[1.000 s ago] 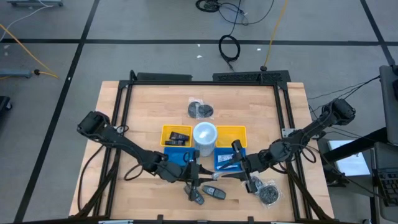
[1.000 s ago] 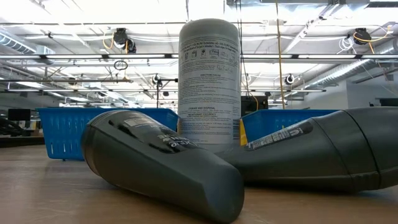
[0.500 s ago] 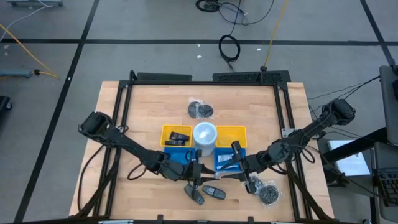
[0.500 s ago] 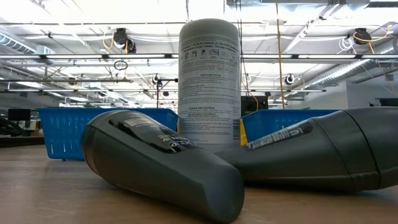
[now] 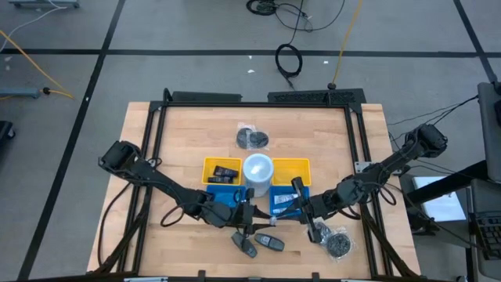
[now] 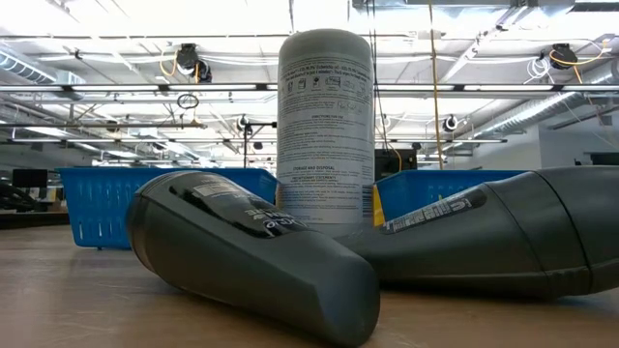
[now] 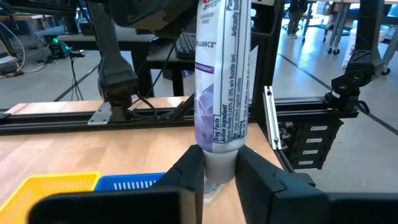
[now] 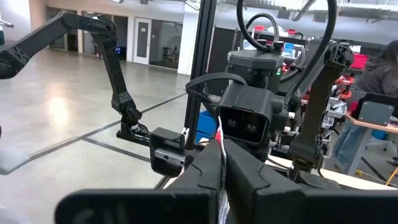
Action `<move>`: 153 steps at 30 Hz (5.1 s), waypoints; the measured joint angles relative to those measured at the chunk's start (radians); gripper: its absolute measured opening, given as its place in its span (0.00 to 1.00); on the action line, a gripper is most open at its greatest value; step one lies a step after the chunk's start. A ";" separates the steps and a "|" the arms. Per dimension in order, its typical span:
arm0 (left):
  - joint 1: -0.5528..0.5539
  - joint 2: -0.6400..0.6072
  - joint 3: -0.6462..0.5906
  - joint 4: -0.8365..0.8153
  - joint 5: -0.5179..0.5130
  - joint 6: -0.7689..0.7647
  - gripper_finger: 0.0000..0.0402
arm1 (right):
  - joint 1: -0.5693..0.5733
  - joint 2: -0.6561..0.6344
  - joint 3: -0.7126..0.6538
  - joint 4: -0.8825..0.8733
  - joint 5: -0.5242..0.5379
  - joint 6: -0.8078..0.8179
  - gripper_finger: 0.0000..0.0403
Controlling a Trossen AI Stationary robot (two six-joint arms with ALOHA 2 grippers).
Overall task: Pick & Place Travel size toiletries
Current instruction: Put the toothpaste into the right blue bin, then put the deodorant into the right yellow bin
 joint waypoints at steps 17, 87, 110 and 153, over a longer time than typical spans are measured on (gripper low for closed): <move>-0.023 -0.009 0.000 -0.028 0.011 -0.003 0.49 | 0.000 -0.001 0.000 -0.056 0.004 0.002 0.00; -0.074 -0.022 0.000 -0.308 -0.014 -0.134 0.52 | 0.064 -0.112 -0.208 -0.605 0.462 0.552 0.34; -0.090 -0.022 0.000 -0.595 0.288 -0.243 0.52 | 0.145 -0.112 -0.208 -0.405 0.369 0.376 0.36; -0.101 0.130 0.000 -0.687 0.228 -0.128 0.69 | 0.145 -0.111 -0.208 -0.399 0.367 0.373 0.36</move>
